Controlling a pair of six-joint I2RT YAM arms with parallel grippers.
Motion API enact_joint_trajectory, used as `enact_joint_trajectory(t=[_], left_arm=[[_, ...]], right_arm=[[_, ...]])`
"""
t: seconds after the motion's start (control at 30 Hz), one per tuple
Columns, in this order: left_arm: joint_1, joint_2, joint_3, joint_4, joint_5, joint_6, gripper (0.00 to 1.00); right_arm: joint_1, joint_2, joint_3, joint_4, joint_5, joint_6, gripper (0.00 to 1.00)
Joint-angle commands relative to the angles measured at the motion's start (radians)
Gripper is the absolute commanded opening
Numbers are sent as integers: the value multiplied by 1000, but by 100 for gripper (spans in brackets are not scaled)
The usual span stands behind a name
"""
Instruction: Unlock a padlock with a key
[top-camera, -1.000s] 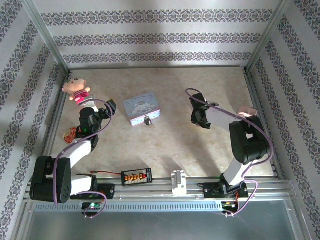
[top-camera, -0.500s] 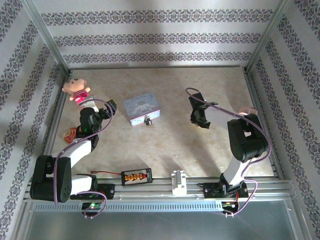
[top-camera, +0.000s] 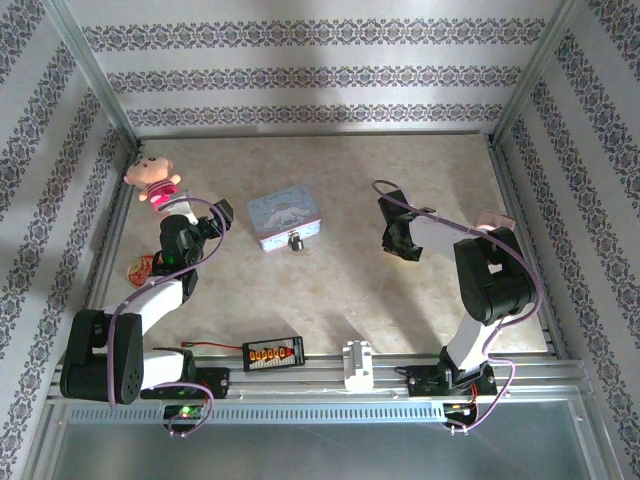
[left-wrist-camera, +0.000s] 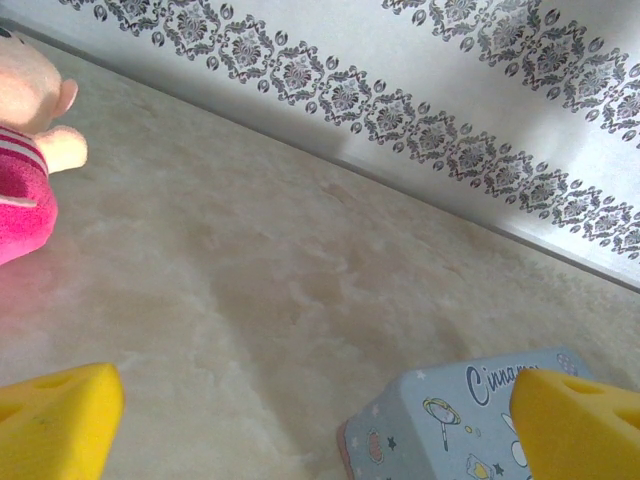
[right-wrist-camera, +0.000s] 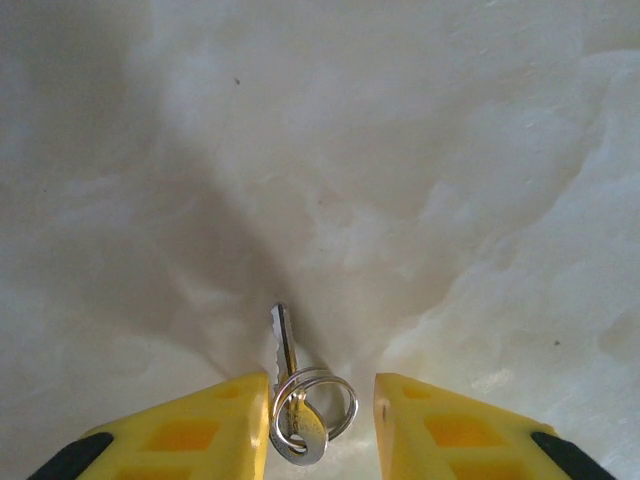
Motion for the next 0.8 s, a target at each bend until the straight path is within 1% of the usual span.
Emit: enact_joint_trajectory(t=[0.0, 0.33, 0.47, 0.57, 0.67, 0.77], left_arm=[[-11, -18, 0, 3, 4, 14, 99], [-11, -34, -6, -3, 0, 23, 99], [-11, -38, -8, -4, 2, 23, 99], [-11, -45, -9, -9, 0, 22, 99], [-11, -51, -12, -11, -4, 26, 99], [-12, -58, -12, -13, -8, 29, 99]], right_arm=[[5, -22, -20, -25, -9, 14, 33], [8, -66, -46, -24, -17, 14, 22], [11, -90, -47, -26, -11, 8, 19], [11, -106, -51, -29, -2, 4, 15], [9, -108, -56, -31, 6, 5, 15], [9, -97, -58, -29, -1, 4, 20]])
